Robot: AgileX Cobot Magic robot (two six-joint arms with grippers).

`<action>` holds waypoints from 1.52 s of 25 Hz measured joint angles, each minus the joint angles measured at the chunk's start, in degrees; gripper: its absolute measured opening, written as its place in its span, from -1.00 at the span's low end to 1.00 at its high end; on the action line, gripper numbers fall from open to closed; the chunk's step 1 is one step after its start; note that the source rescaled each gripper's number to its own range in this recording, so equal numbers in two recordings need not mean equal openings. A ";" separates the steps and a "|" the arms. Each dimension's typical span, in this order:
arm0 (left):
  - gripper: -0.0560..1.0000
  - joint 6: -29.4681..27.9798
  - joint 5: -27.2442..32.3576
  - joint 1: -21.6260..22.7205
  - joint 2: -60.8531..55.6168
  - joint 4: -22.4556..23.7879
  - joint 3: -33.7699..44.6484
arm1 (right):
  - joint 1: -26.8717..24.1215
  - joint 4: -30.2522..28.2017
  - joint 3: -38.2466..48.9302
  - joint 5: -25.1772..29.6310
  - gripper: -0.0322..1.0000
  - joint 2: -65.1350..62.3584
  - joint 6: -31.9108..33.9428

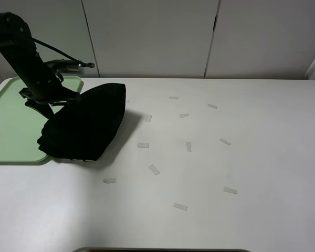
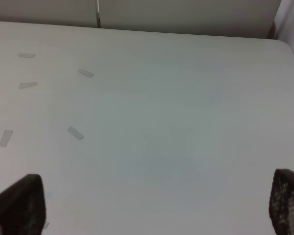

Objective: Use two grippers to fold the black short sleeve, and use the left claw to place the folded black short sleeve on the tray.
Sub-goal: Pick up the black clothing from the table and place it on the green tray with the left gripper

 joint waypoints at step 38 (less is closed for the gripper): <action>-0.58 2.71 1.11 4.92 -1.73 4.72 -0.64 | 0.00 0.00 0.00 0.00 1.00 0.00 0.00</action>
